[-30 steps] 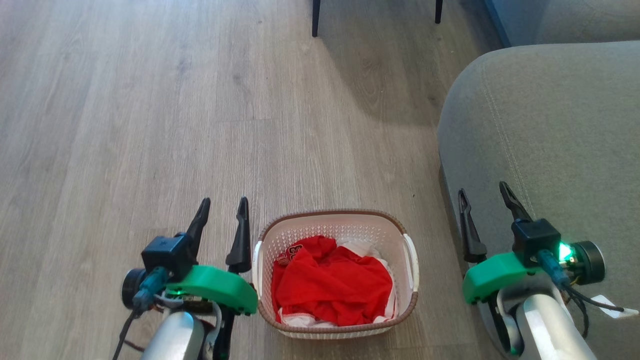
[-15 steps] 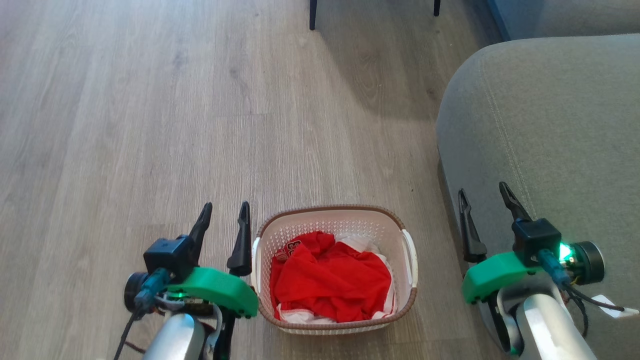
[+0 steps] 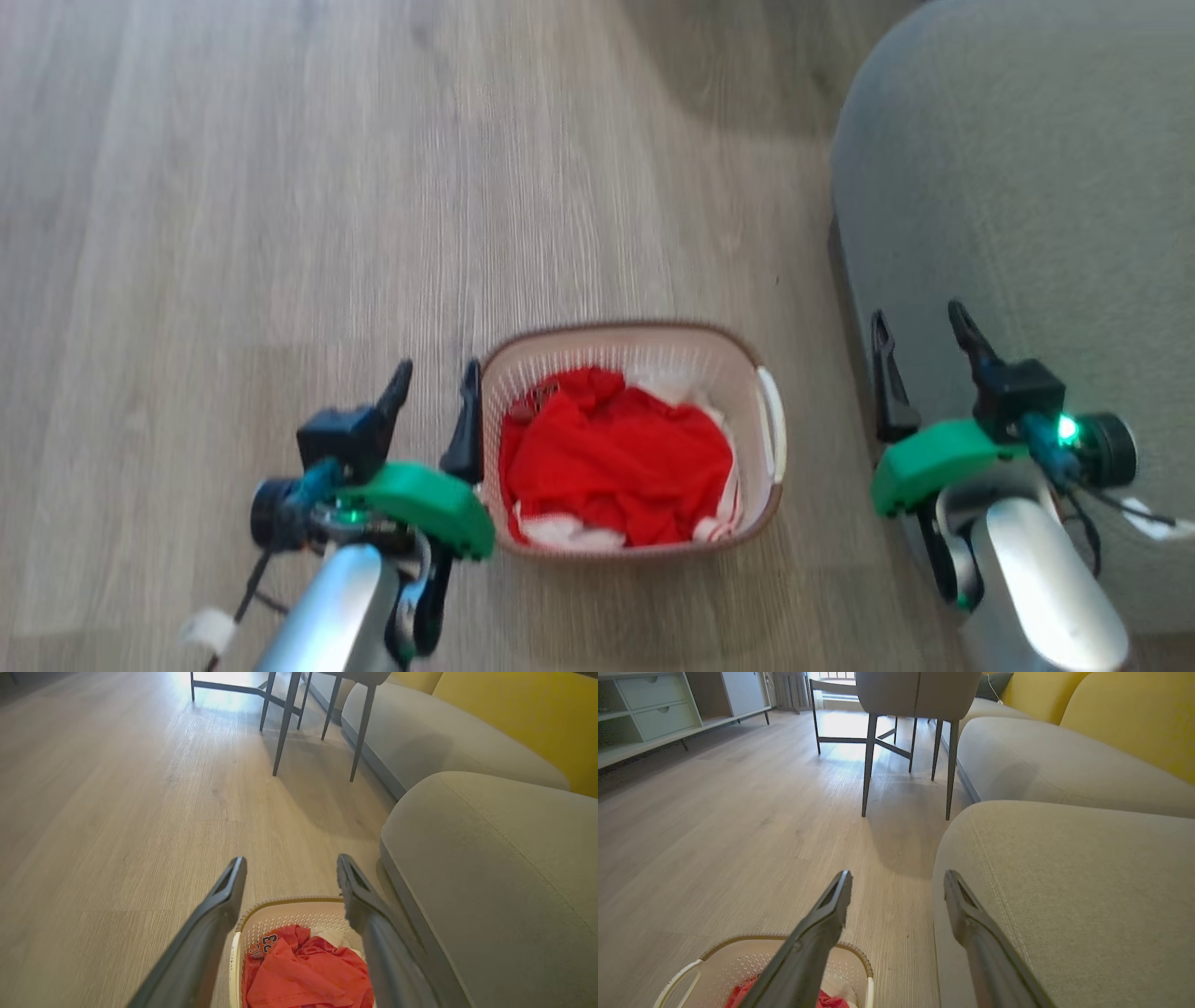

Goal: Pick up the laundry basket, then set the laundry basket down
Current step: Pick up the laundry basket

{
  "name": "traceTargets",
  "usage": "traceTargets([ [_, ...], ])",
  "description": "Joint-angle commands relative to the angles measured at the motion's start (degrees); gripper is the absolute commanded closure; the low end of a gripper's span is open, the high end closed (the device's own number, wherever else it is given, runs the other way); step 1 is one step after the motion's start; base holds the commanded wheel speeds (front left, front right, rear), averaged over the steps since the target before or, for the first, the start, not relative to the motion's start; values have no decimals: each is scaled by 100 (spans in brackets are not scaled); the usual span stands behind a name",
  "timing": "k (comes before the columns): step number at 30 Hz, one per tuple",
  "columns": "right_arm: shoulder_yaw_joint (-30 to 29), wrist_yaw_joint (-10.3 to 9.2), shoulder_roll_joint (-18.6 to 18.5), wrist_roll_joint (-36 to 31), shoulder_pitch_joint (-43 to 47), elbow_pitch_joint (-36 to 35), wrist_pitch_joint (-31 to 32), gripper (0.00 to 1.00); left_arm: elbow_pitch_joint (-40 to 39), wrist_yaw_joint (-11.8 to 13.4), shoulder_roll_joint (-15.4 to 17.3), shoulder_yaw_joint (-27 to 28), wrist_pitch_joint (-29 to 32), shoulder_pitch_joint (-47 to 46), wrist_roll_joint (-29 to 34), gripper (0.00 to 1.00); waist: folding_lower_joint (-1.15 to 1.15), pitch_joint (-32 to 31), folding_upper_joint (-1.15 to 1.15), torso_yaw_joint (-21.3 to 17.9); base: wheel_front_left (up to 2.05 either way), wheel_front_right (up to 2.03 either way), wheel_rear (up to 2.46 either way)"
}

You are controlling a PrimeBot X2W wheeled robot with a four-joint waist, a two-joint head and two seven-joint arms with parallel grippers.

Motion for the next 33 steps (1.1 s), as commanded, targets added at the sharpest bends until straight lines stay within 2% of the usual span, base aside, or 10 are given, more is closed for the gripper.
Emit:
traceTargets([
  [1,132,40,12,-33,-327,-77,-70,0,-65,28,-9,131,-46,-361,-44,0,0,464,0,41,0,0,0],
  [6,274,40,-41,131,-790,417,-70,0,506,122,-9,17,-46,-823,-100,0,0,1122,0,45,0,0,0],
  [12,490,40,-74,432,-1408,1156,-70,0,1275,110,-9,-154,-46,-1448,-128,0,0,1862,0,39,0,0,0],
  [23,821,40,-83,1059,-2393,2606,-70,0,2618,-45,-9,-646,-46,-2501,-617,0,0,2907,0,144,0,0,0],
  [33,1165,40,-40,1546,-3123,3688,-42,0,3445,-274,-9,-1223,-46,-3219,-998,0,0,3470,0,180,0,0,0],
])
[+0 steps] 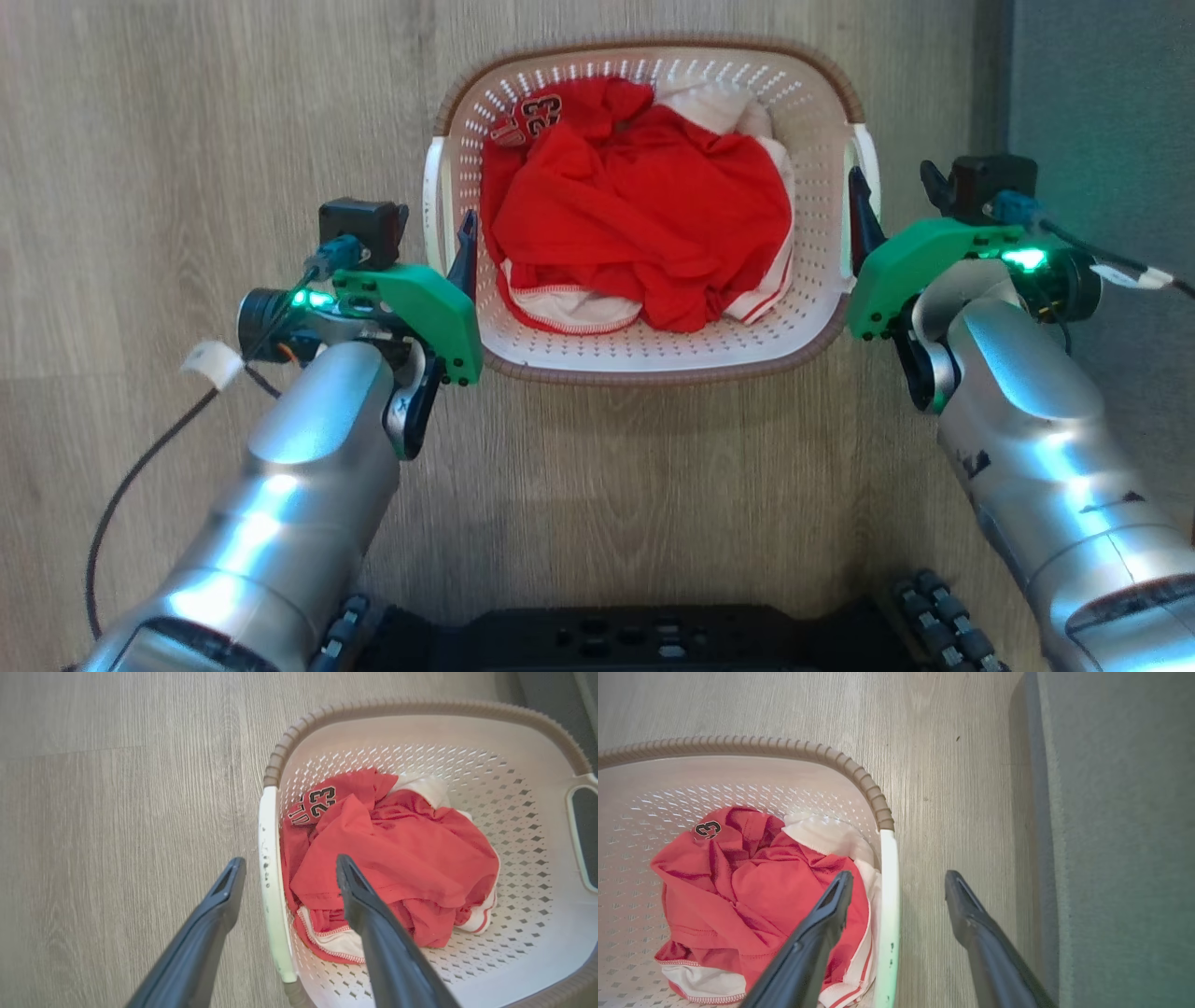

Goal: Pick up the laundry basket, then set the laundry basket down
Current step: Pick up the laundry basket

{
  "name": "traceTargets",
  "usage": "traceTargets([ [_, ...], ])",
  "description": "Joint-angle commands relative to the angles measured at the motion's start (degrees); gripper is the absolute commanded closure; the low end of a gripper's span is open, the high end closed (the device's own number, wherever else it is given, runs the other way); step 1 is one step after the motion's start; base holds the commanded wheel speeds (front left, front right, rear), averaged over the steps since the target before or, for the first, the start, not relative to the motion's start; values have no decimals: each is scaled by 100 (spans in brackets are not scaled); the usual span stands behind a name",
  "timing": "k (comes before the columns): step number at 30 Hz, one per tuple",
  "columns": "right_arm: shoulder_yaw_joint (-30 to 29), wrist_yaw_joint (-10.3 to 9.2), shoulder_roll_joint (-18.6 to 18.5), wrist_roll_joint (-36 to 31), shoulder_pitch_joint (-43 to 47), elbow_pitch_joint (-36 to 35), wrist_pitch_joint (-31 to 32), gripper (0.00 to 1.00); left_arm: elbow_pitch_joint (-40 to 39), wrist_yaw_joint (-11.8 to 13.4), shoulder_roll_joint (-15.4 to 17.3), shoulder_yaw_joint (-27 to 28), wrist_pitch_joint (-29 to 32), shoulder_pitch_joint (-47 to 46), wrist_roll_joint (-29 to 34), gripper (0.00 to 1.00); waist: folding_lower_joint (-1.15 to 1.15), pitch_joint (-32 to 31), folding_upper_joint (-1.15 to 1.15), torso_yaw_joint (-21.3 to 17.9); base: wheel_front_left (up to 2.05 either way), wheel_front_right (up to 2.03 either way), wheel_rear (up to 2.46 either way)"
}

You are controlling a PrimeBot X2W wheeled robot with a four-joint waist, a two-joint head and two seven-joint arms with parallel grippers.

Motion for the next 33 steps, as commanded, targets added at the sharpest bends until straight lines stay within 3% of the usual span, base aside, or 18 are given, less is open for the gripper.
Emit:
traceTargets([
  [1,115,40,69,60,132,-35,-34,0,-11,-34,103,60,-46,19,-45,0,-1,98,0,7,0,0,0],
  [8,481,40,101,543,-237,375,205,0,621,-157,103,-480,-15,-475,-510,0,-1,404,0,-18,0,0,0],
  [20,1092,40,109,1182,-764,673,735,0,1029,-310,103,-1267,665,-1079,-1116,0,-1,819,0,-48,0,0,0],
  [33,1606,40,75,1687,-978,767,893,0,1157,-274,103,-1723,1048,-1373,-1590,0,-1,1032,0,-50,0,0,0],
])
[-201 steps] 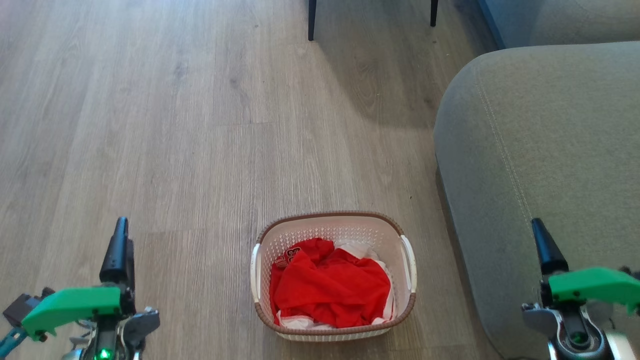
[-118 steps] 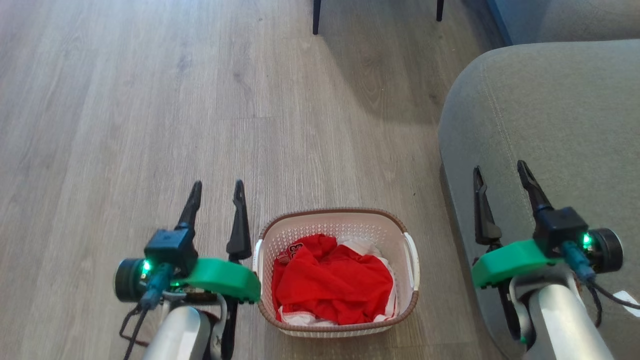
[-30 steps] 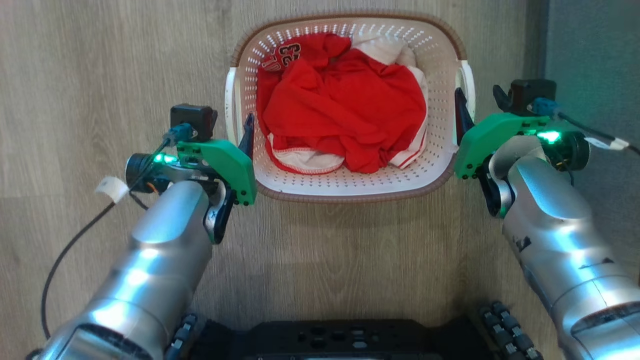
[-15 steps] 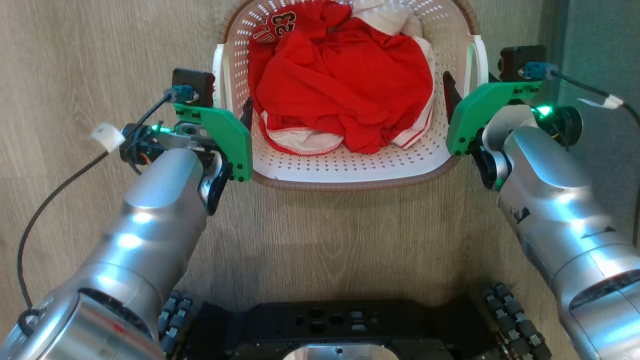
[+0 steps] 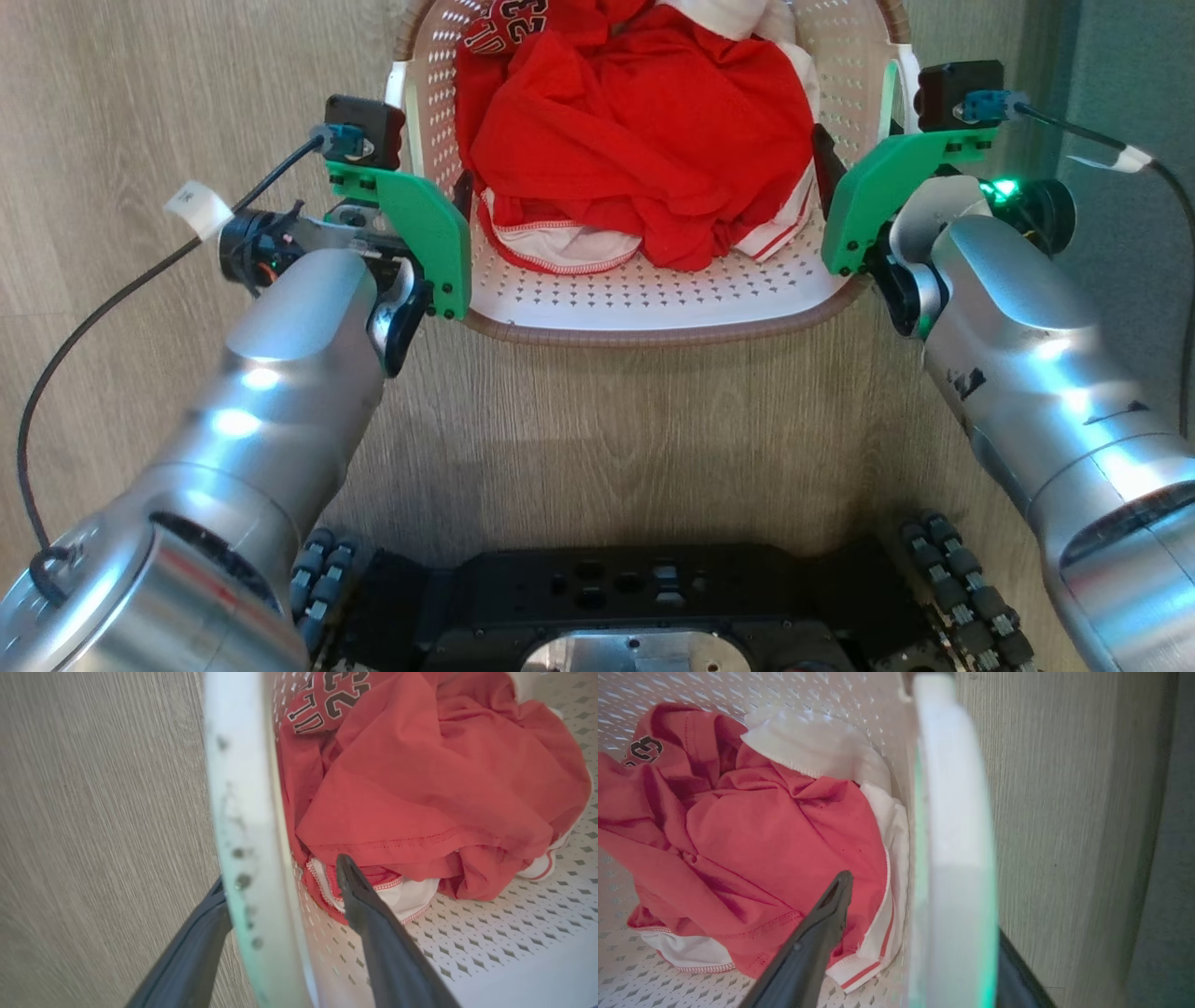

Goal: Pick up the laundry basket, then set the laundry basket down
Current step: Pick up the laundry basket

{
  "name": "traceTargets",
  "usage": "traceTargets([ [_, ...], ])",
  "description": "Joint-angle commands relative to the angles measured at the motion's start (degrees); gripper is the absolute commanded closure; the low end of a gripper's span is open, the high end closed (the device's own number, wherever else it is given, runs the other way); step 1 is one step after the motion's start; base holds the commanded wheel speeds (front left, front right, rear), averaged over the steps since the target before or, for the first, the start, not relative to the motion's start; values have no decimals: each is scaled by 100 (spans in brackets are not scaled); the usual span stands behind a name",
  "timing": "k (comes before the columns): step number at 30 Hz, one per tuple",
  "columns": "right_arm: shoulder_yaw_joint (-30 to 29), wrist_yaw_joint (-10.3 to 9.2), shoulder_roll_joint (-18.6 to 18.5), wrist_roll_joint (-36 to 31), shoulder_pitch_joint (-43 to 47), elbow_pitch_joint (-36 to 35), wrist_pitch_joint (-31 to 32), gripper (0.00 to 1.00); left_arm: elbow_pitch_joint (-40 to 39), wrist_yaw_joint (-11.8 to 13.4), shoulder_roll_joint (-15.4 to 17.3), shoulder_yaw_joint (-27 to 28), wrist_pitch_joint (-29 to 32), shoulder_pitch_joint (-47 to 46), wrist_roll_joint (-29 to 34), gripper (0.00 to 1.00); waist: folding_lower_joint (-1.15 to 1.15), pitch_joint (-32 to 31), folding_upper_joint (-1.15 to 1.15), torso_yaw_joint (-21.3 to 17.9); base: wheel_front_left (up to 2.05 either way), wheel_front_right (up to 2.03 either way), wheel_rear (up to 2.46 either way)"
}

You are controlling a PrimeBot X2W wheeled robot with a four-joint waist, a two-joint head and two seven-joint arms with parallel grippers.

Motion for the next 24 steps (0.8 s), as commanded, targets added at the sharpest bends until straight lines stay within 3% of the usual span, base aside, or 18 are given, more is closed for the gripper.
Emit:
traceTargets([
  [1,120,40,64,77,197,-27,-30,0,-21,20,115,10,9,17,-72,0,0,17,0,4,0,0,0],
  [17,501,40,-14,515,92,84,-145,0,-76,53,115,-412,-52,-118,-531,0,0,107,0,44,0,0,0],
  [18,521,40,-18,546,85,92,-138,12,-75,52,115,-437,-58,-122,-561,0,0,111,0,48,0,0,0],
  [19,565,40,-31,601,70,108,-119,100,-88,30,115,-493,-30,-118,-631,100,0,116,0,57,0,0,0],
  [24,684,40,-71,706,42,134,-122,100,-128,11,115,-651,23,-119,-777,100,0,120,0,88,0,0,0],
])
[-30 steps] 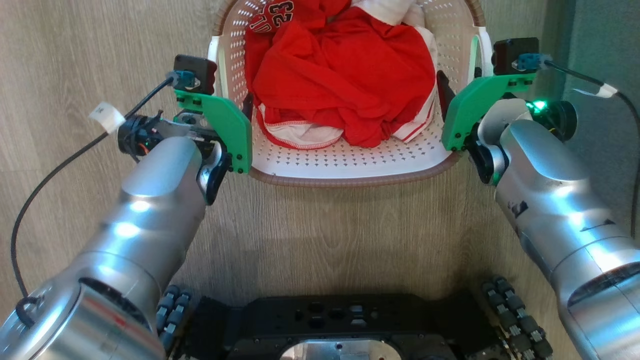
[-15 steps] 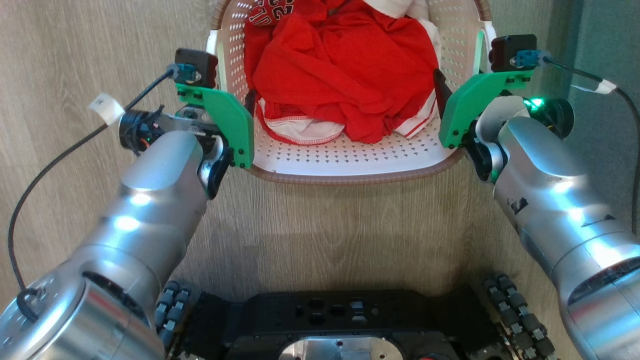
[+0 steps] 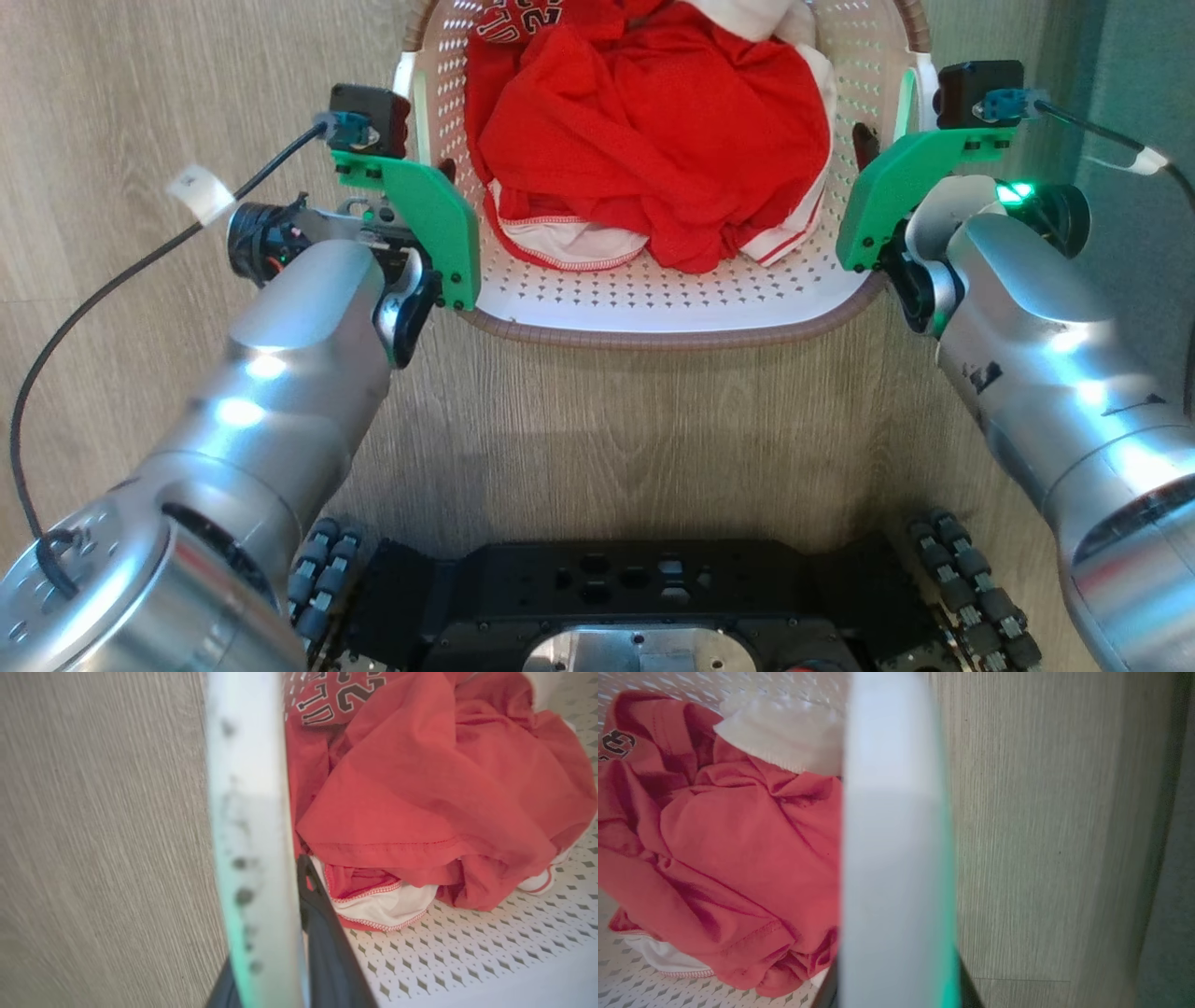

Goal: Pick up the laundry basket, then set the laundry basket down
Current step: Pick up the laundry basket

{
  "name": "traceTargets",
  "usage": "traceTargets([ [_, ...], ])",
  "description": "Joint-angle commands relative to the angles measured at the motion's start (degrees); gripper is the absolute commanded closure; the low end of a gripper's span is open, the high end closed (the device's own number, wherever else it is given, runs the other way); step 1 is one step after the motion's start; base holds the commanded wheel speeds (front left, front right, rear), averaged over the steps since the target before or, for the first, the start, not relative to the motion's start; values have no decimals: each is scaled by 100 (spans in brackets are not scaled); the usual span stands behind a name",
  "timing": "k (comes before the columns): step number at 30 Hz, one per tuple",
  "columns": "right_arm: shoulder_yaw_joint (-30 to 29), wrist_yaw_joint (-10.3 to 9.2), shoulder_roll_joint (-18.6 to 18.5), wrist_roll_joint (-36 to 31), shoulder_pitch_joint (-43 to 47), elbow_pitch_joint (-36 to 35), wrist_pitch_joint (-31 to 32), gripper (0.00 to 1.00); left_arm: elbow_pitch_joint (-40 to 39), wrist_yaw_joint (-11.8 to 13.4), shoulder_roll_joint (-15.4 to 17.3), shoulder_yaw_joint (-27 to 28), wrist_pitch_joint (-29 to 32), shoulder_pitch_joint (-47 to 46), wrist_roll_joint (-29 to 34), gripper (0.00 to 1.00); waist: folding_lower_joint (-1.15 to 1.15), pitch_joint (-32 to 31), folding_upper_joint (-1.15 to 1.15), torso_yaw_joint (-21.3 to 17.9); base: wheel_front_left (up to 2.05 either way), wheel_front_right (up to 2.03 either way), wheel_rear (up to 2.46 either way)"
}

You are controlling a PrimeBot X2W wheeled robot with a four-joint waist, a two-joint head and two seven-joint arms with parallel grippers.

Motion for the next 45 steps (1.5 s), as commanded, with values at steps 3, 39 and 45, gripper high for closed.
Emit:
traceTargets([
  [3,175,40,65,39,184,-35,-39,100,-70,-12,107,-93,-19,48,-53,100,0,-26,0,10,0,0,0],
  [39,1620,40,-53,1540,1192,-432,2965,100,-67,-508,107,-1138,1596,874,-792,100,0,-3070,0,-20,0,0,0],
  [45,1774,40,53,1769,1525,-437,3090,100,102,-539,107,-1196,1743,1194,-838,100,0,-3796,0,-47,0,0,0],
])
